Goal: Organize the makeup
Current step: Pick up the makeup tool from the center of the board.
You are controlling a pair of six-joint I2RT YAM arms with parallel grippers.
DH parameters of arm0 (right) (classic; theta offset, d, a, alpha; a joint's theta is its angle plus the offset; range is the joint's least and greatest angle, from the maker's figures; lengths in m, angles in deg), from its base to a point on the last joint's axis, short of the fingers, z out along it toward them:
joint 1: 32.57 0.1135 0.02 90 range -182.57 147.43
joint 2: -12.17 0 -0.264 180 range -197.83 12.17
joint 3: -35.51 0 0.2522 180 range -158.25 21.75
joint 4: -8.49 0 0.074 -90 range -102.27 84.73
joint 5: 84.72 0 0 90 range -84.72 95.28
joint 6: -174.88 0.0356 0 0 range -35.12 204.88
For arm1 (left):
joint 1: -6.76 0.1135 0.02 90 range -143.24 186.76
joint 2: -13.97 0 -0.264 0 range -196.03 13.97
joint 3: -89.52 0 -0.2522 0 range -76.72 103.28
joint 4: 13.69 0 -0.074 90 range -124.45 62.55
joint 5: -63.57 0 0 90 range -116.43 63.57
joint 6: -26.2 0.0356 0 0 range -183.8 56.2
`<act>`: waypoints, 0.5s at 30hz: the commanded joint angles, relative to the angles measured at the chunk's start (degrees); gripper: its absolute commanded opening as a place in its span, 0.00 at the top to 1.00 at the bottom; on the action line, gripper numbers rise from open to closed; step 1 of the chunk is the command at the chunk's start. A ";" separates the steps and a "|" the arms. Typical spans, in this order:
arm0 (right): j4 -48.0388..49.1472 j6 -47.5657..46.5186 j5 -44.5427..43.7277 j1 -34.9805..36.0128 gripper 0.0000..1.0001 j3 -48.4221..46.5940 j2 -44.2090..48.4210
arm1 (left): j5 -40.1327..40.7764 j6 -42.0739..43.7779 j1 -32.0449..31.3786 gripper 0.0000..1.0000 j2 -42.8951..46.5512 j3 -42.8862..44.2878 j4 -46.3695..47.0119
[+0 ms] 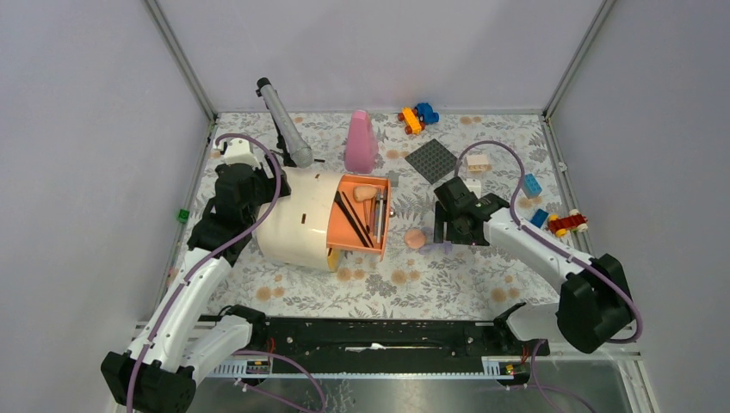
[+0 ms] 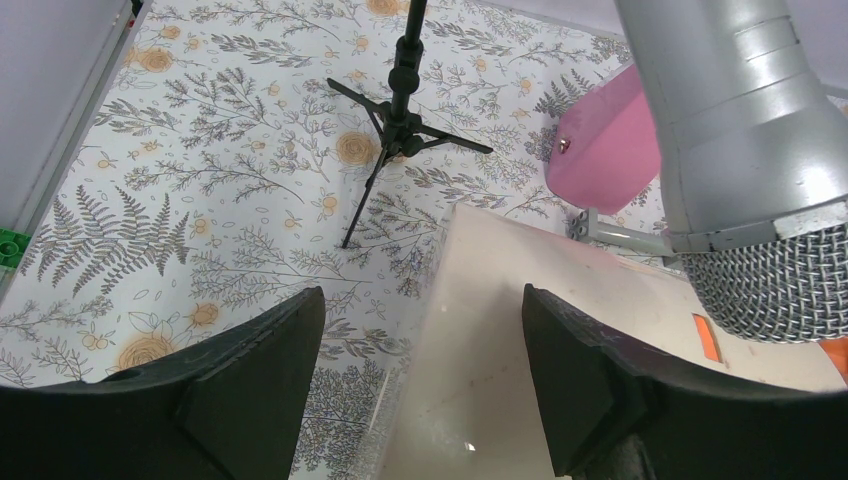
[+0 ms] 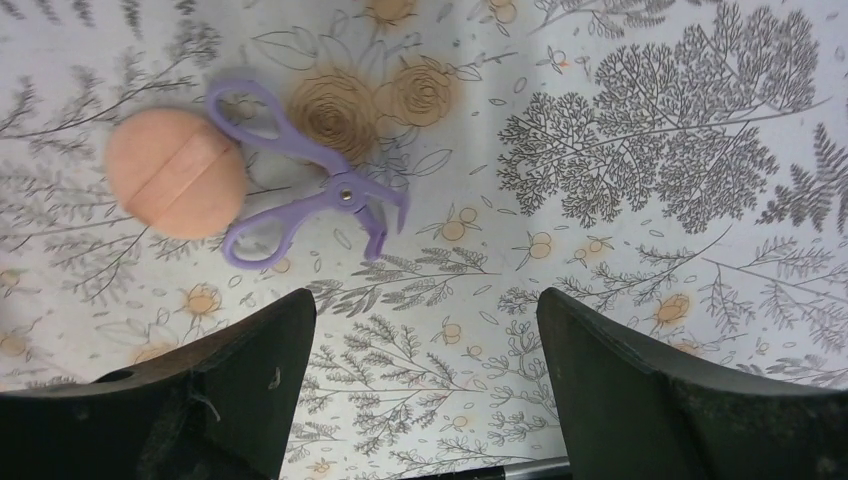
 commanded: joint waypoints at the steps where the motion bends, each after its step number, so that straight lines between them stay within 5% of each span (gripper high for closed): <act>1: 3.85 3.95 2.31 -3.32 0.13 1.72 -1.67 | -0.25 0.86 0.59 0.22 -1.05 0.30 -2.84; 8: 15.30 -4.01 10.54 -4.61 0.14 5.30 -4.49 | -0.38 0.86 0.64 0.22 -1.38 0.30 -2.84; 15: 9.41 -17.72 12.84 -4.61 0.10 -2.74 -12.82 | -0.56 0.78 0.63 0.22 -1.24 0.31 -2.85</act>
